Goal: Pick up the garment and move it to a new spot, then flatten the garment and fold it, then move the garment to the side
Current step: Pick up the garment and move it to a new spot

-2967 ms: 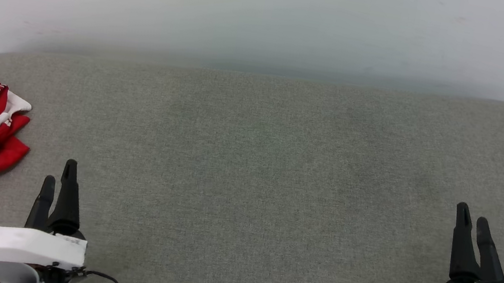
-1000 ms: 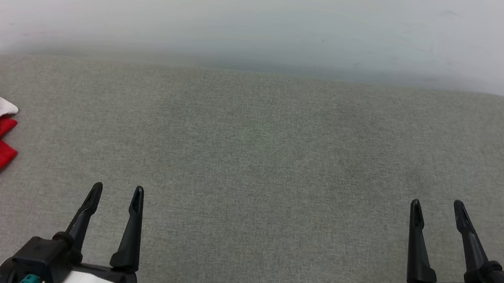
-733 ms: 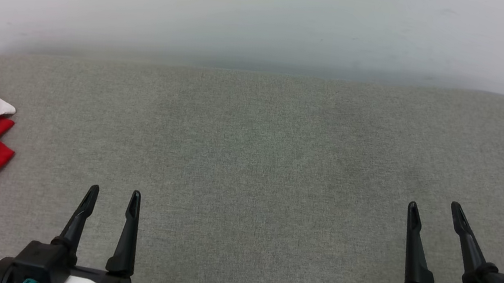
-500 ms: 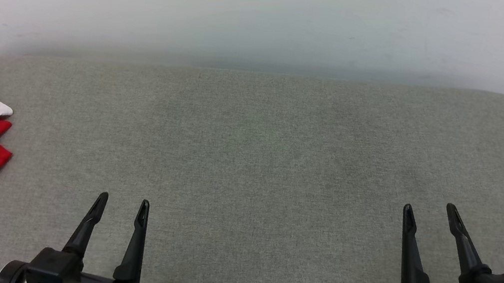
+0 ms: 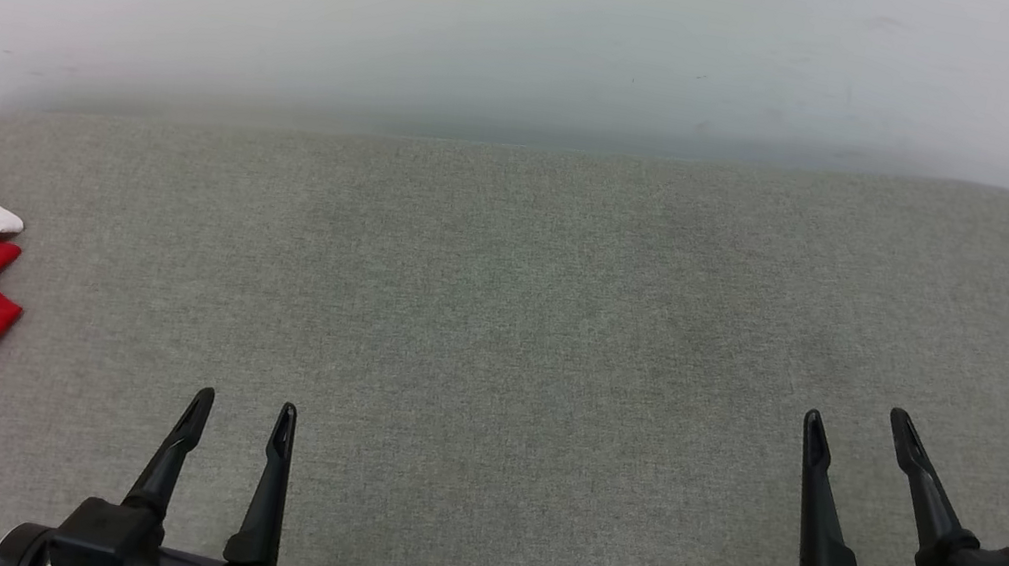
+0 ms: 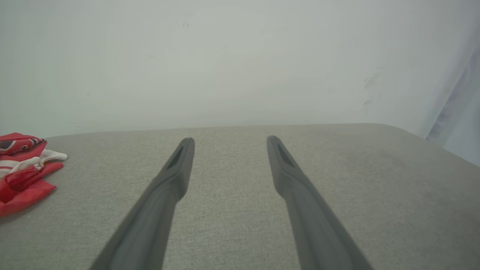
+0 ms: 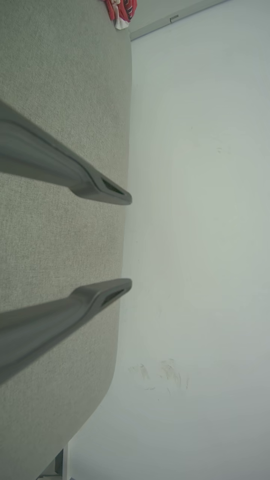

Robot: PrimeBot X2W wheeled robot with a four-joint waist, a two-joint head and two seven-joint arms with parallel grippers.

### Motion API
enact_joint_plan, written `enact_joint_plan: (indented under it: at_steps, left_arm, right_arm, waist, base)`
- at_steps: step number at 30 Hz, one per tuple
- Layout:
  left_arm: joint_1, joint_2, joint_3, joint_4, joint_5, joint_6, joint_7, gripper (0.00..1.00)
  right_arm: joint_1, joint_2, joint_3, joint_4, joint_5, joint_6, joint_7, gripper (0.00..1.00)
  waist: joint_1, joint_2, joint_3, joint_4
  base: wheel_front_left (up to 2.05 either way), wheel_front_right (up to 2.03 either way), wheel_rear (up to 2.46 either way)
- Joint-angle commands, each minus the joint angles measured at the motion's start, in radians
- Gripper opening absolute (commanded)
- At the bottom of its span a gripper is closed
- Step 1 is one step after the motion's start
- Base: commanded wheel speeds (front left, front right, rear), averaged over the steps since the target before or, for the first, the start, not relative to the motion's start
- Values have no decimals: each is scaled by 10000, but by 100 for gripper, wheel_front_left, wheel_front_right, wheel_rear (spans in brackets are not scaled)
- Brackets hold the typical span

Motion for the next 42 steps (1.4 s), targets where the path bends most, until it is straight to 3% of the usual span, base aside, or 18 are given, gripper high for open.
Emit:
enact_joint_plan:
  at_steps: [1,11,28,42]
  left_arm:
    - [-69,-15,20,10,-10,-51,-28,100]
    - [-179,-13,130,154,48,16,-28,100]
    - [288,-13,590,14,247,126,-26,100]
    - [661,-15,757,-500,537,198,-26,100]
  right_arm:
    - [79,-15,7,-31,104,-3,-28,100]
    - [235,-12,-48,-22,230,-3,-28,100]
    - [527,-12,563,89,246,-3,-27,100]
    - [688,-12,928,167,488,-3,-27,100]
  waist:
    - [0,0,0,14]
    - [0,0,-35,438]
    - [0,0,-349,2837]
    - [0,0,-575,4393]
  base:
    - [0,0,0]
    - [0,0,0]
    - [0,0,0]
    - [0,0,0]
